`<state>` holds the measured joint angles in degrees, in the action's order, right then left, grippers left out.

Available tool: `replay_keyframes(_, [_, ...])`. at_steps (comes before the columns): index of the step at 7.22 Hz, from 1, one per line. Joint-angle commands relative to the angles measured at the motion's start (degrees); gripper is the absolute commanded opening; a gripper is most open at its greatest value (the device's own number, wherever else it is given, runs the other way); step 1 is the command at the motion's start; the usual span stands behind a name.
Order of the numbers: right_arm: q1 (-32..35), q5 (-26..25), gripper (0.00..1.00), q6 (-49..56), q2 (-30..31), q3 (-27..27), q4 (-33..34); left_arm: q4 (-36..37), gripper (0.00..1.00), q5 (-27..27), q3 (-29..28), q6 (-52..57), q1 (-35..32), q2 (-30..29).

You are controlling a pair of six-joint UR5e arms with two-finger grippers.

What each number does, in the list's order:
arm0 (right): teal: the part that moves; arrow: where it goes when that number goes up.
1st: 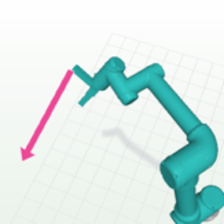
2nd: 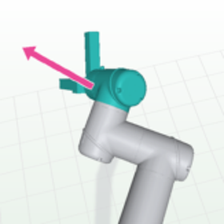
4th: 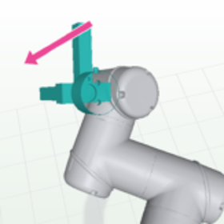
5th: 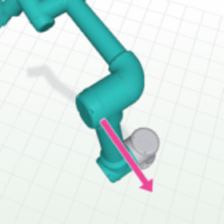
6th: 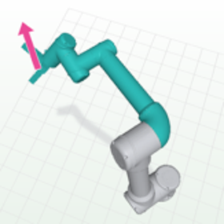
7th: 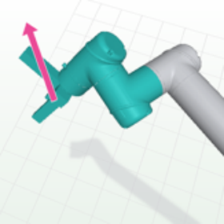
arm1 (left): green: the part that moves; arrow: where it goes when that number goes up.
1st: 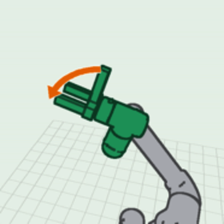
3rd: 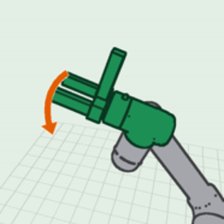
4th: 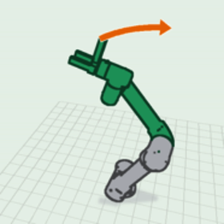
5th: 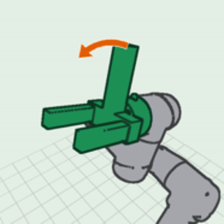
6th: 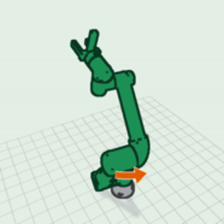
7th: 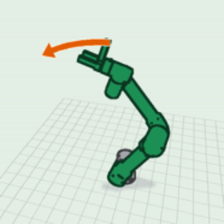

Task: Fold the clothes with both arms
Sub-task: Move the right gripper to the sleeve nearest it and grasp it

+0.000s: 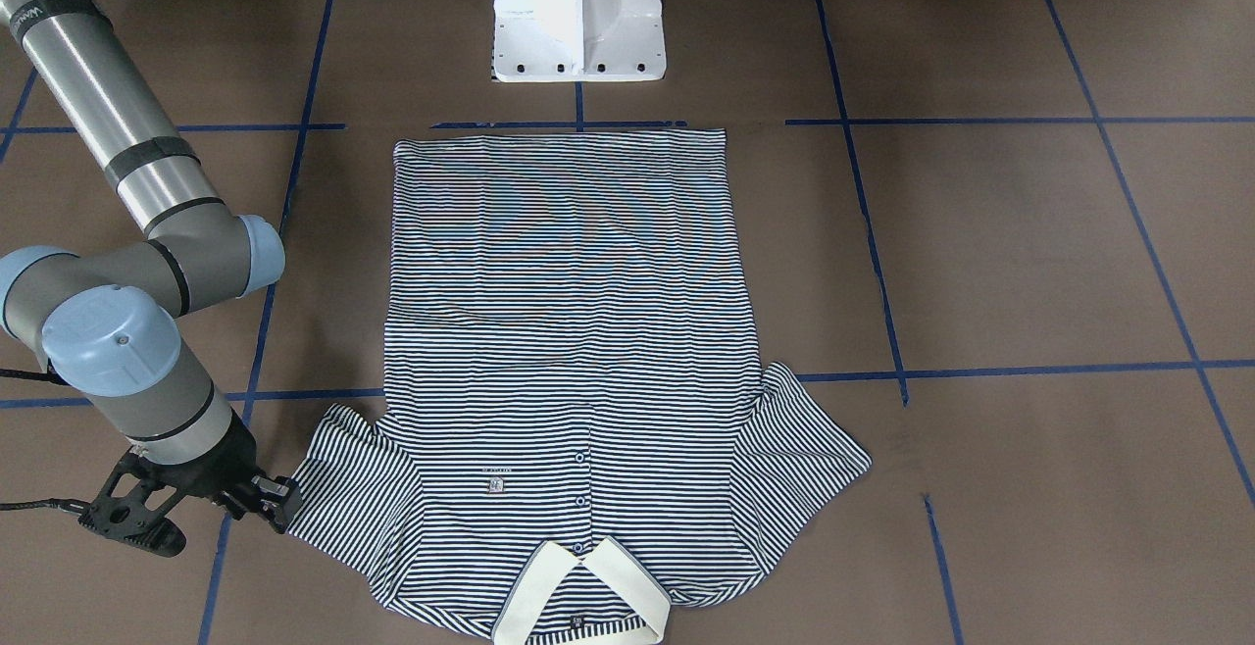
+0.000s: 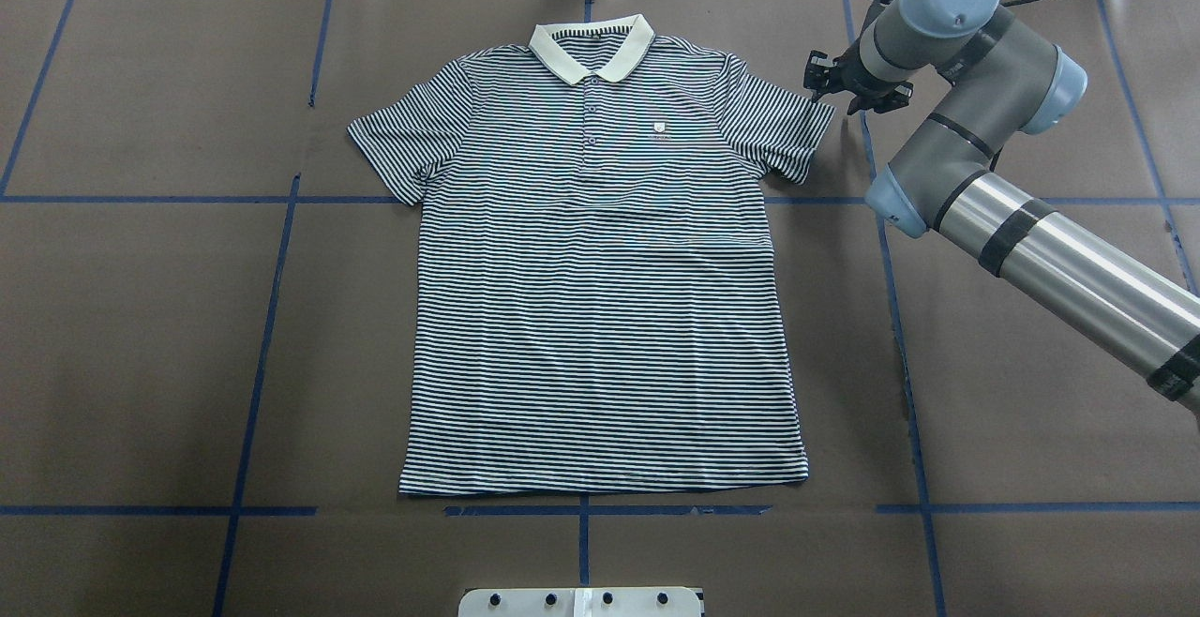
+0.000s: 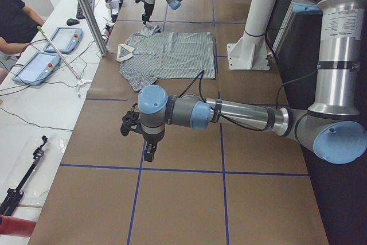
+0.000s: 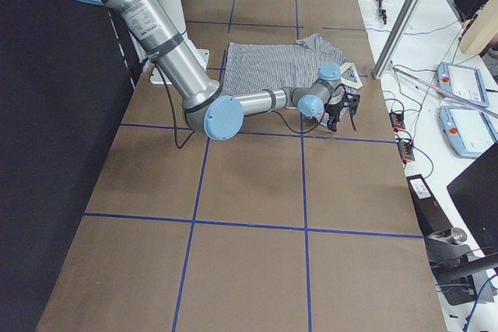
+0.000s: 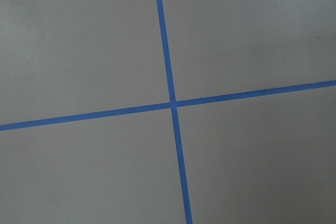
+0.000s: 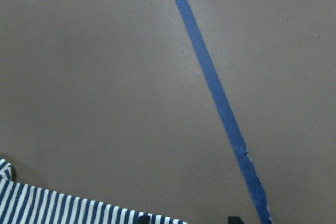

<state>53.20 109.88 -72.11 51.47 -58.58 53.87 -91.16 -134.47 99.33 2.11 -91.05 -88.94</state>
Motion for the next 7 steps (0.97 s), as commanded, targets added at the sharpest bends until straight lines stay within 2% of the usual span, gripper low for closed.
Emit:
replay_keyframes(1, [-0.55,-0.63,0.48,-0.05,-0.14,0.22,0.0,-0.07,1.0,0.0,0.08,0.09,0.0,0.0])
replay_keyframes(2, [-0.9,-0.81,0.41,0.04,-0.05,0.31,0.0,-0.07,1.0,0.0,0.16,0.09,0.0,0.0])
replay_keyframes(3, [-0.91,-0.81,0.03,-0.14,-0.49,0.31,0.0,-0.07,1.0,0.0,0.17,0.09,0.0,0.0])
replay_keyframes(5, [-0.91,-0.72,0.0,-0.22,-0.75,-0.22,0.09,0.02,1.0,0.0,0.17,0.09,0.0,0.0])
replay_keyframes(7, [-3.6,-0.37,0.0,-1.36,0.56,-8.36,0.7,-0.07,1.0,-0.09,0.17,0.09,0.0,0.0])
